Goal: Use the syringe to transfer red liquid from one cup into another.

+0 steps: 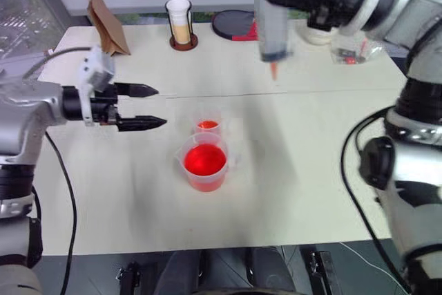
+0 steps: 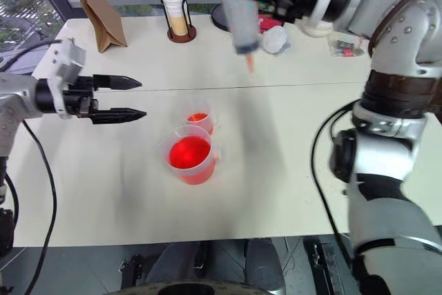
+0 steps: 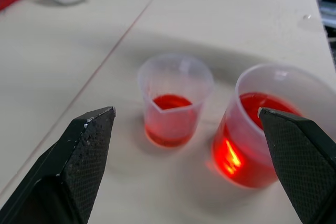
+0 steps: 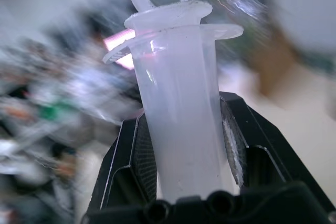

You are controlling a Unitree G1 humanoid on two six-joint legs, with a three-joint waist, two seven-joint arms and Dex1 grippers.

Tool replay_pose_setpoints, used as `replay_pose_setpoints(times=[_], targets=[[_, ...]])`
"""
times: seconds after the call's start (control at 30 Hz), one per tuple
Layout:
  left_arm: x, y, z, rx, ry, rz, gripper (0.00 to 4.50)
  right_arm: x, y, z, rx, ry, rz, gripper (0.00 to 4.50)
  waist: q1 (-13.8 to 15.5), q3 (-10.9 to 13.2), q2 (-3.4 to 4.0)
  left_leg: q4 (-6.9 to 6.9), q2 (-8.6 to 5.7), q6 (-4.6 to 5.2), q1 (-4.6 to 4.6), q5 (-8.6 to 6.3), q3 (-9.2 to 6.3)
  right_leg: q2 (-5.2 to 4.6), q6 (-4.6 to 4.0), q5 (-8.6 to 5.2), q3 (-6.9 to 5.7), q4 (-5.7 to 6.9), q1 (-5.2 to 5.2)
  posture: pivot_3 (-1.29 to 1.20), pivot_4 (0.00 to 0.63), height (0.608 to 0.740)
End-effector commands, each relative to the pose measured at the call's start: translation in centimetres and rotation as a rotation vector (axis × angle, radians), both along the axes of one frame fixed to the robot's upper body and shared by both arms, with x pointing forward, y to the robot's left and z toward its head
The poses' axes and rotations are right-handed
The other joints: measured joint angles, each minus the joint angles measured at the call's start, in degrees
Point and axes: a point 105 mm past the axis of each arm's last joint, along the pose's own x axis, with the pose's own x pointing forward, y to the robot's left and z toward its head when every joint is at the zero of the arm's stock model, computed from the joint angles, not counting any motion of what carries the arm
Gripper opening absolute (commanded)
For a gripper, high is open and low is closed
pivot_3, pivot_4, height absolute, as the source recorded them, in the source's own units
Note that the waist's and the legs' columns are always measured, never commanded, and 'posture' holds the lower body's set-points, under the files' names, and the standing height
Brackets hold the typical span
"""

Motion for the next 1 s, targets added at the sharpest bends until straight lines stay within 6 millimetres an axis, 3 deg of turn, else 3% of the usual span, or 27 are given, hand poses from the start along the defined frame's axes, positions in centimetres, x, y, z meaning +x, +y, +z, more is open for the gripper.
replay_pose_setpoints(times=[0.03, 0.27, 0.57, 0.77, 1.0], targets=[[-1.1, 0.8, 1.8, 0.05, -0.054, -0.006, 4.5, -1.8, 1.3, -2.0, 0.059, -0.017, 0.053, 1.39, 0.0, 0.0, -0.02, 0.06, -0.04, 0.0, 0.0, 0.0, 0.02, -0.02, 0.0, 0.0, 0.04, 0.01, 0.02, 0.0, 0.15, 0.739], [-1.1, 1.4, 1.2, 0.13, -0.05, 0.023, 4.5, -3.1, 6.3, -9.1, 0.06, -0.016, 0.109, 1.39, 0.1, 0.0, -0.01, 0.02, -0.08, -0.02, 0.02, 0.03, 0.0, 0.05, 0.0, 0.0, 0.18, 0.15, -0.08, 0.0, 0.15, 0.739], [-2.5, 0.8, 3.2, 0.052, -0.074, 0.023, 4.5, -1.1, 7.2, -13.9, 0.021, -0.07, -0.017, 1.39, -0.3, 0.0, -0.01, 0.03, -0.04, -0.08, 0.03, 0.06, -0.01, 0.13, 0.0, 0.0, 0.18, 0.27, -0.12, 0.0, 0.15, 0.739], [-2.7, 0.8, 4.4, 0.035, -0.111, 0.051, 4.5, -0.9, 7.4, -15.9, -0.001, -0.075, -0.042, 1.39, -0.3, 0.0, -0.01, 0.02, -0.02, -0.11, 0.06, 0.08, -0.01, 0.15, 0.0, 0.0, 0.19, 0.27, -0.12, 0.0, 0.15, 0.739], [-0.6, -1.5, 6.0, -0.031, -0.221, 0.03, 4.5, -2.0, 7.9, -17.0, -0.011, -0.055, -0.012, 1.39, 0.1, 0.0, -0.02, 0.05, -0.04, -0.15, 0.1, 0.1, -0.06, 0.17, 0.0, 0.0, 0.17, 0.26, -0.02, 0.0, 0.15, 0.739]])
